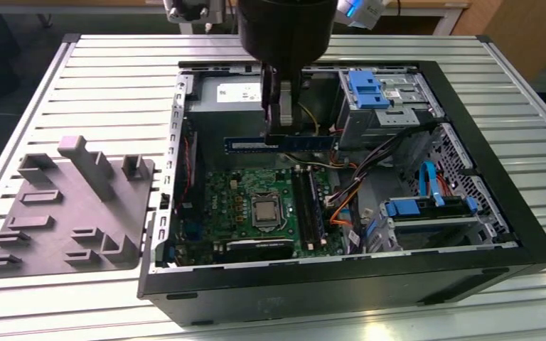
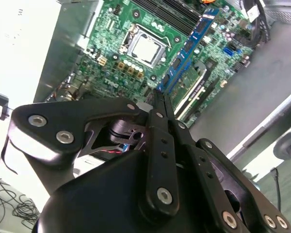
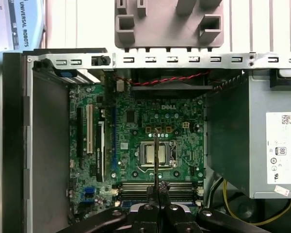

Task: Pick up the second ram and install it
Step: 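Pick up the second ram and move it above second insertion slot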

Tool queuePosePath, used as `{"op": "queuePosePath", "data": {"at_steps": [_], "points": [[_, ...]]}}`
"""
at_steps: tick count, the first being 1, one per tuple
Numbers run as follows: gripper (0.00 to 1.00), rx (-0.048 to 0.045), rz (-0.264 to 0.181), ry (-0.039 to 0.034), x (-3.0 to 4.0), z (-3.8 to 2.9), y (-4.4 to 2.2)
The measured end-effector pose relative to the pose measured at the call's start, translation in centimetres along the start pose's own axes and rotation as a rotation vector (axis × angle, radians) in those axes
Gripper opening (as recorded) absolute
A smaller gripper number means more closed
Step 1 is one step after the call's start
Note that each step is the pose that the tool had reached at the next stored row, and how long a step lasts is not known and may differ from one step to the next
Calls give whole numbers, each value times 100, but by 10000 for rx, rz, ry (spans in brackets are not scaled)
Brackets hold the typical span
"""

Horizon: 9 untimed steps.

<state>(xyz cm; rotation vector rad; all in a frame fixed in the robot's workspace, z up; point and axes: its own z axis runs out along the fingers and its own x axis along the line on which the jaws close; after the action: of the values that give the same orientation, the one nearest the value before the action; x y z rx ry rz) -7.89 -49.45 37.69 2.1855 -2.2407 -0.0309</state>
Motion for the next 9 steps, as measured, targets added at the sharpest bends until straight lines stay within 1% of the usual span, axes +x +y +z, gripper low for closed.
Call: {"op": "queuePosePath", "data": {"at_steps": [1, 3, 9], "points": [[12, -2, 0, -48, 0, 6, 0], [12, -5, -1, -87, 0, 21, 0], [12, -37, -3, -128, 1, 80, -6]]}}
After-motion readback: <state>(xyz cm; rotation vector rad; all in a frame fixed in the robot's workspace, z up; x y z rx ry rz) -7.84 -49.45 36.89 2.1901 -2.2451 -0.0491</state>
